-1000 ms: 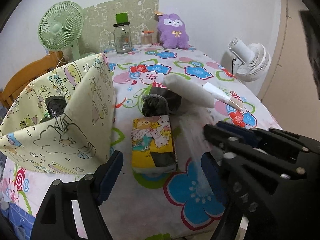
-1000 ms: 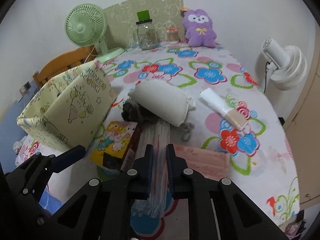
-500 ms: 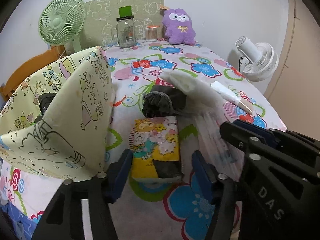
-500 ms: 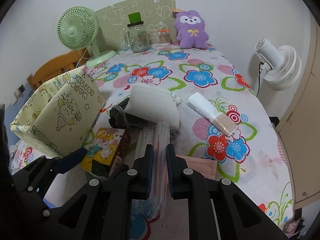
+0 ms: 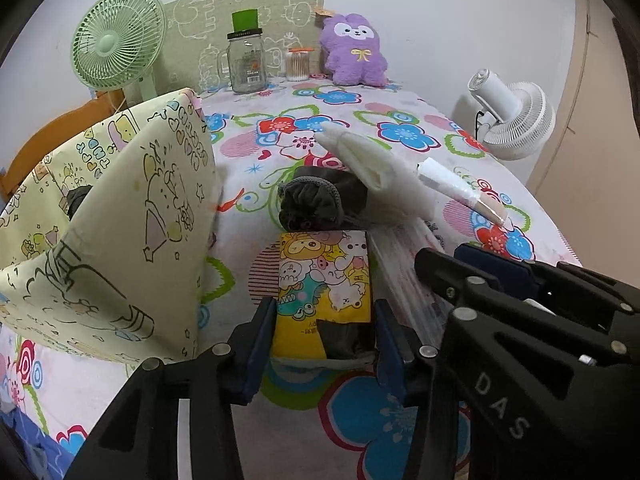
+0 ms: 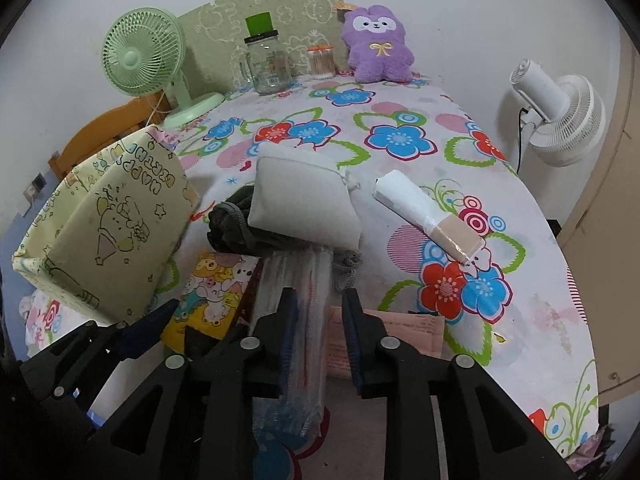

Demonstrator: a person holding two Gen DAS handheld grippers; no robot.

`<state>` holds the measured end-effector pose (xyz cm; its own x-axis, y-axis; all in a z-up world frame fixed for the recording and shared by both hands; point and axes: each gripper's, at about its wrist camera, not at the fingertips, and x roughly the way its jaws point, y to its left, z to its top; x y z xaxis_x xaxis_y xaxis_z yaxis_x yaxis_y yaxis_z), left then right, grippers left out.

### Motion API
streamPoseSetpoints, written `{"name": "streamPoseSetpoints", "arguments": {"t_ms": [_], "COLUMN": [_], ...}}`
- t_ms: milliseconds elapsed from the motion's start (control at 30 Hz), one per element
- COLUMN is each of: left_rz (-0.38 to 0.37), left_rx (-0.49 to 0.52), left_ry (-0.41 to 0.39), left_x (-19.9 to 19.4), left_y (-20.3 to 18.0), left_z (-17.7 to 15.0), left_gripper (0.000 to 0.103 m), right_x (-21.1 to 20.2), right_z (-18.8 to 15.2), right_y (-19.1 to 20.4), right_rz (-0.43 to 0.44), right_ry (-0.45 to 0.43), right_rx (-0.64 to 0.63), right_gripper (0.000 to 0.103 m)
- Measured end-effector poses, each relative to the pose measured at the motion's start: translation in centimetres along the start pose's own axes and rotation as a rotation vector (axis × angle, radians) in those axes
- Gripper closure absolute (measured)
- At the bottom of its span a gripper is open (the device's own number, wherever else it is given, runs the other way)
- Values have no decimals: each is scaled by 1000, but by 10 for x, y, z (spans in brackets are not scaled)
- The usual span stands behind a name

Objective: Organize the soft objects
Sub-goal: 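Grasp the yellow cartoon pack with the left tool while the right holds the straws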

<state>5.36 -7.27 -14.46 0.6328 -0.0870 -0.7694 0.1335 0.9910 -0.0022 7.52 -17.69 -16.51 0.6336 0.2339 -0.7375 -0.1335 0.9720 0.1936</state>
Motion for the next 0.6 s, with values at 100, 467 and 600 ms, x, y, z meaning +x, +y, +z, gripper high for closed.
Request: {"name": "streamPoseSetpoints", "arguments": {"t_ms": [100, 467, 600], "left_rz": [-6, -3, 0], "left_rx": [-14, -20, -16], "left_ry": [2, -16, -34], "left_x": [-1, -12, -21], "left_y": [2, 3, 2], "left_z": [0, -1, 0], "left_gripper": [54, 54, 54], "right_x": [1, -7, -17], "right_z": [-1, -3, -3], "right_y": [1, 7, 8], "right_rz": [-2, 22, 12], "right_ry": [3, 6, -15], "right_rx": [0, -6, -14], "right_gripper": [74, 89, 89]}}
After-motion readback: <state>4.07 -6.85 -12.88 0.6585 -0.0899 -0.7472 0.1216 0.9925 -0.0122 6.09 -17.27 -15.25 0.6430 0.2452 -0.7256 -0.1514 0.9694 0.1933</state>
